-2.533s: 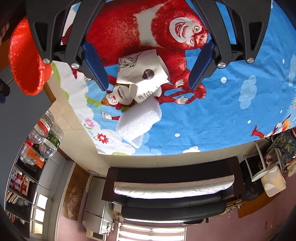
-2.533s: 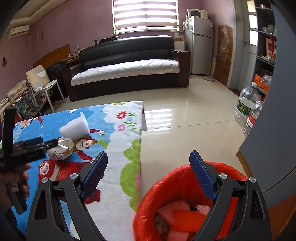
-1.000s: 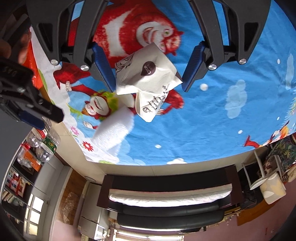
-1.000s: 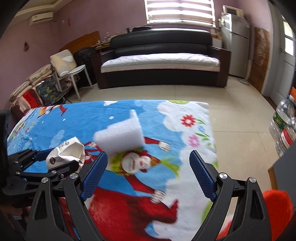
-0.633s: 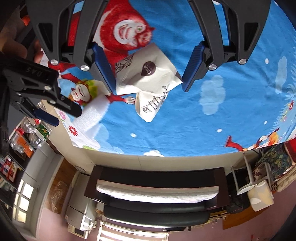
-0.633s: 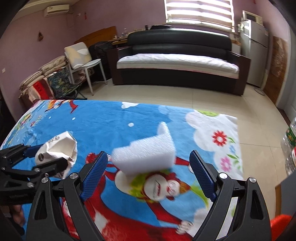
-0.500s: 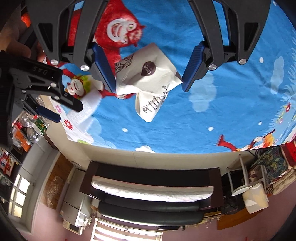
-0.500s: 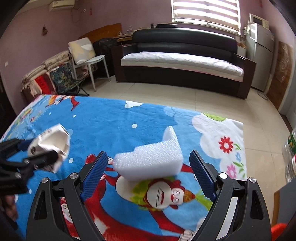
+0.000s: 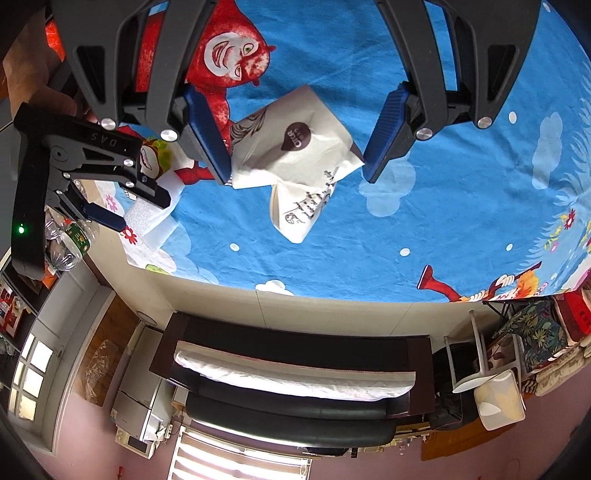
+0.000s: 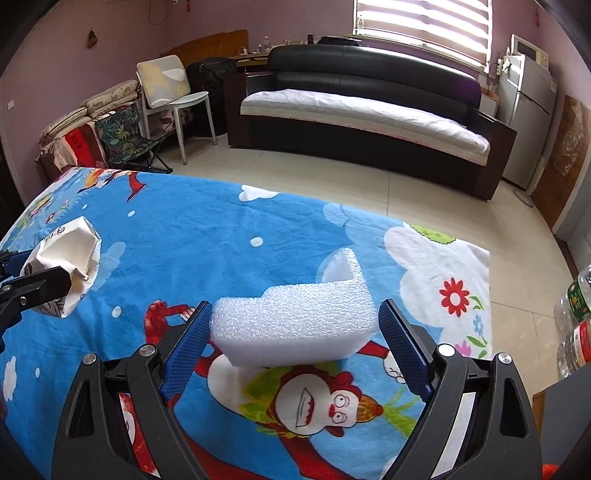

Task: Collect trash
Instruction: 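Grasp the white paper bag with the left tool while the right tool grasps the white foam piece, then carry the paper bag and foam piece over the red bin and open both tools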

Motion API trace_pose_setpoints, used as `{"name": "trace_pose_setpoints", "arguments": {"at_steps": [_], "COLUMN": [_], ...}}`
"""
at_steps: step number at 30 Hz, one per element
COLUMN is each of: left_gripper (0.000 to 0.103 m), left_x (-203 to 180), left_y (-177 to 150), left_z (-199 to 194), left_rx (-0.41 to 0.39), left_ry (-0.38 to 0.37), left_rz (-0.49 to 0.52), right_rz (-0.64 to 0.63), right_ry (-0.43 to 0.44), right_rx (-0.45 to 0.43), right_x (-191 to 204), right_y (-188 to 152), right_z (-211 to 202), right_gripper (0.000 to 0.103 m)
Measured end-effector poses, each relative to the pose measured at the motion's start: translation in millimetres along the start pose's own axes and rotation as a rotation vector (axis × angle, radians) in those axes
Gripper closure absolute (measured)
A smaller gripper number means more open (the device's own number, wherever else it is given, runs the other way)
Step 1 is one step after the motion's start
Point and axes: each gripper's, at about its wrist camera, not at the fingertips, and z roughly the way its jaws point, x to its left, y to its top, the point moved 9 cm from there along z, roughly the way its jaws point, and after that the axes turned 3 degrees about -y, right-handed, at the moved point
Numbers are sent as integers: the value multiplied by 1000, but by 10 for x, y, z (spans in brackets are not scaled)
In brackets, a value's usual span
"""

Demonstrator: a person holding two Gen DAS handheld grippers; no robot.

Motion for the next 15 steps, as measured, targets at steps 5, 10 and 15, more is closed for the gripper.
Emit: {"name": "trace_pose_setpoints", "arguments": {"at_steps": [5,10,15], "left_gripper": [32,32,32], "left_x": [-15,-31,-48], "left_y": [-10,-20,-22], "left_z": [31,46,47], "left_rx": [3,6,6], "left_ry": [-1,1,0], "left_rz": [2,2,4], "right_rz": [-2,8,23], "right_ry": [-4,16,26], "right_rx": [14,38,29], "right_x": [-21,-13,-25], "right_y": [-57,-132,-168], "right_z": [45,126,124], "right_gripper": [18,18,21]}}
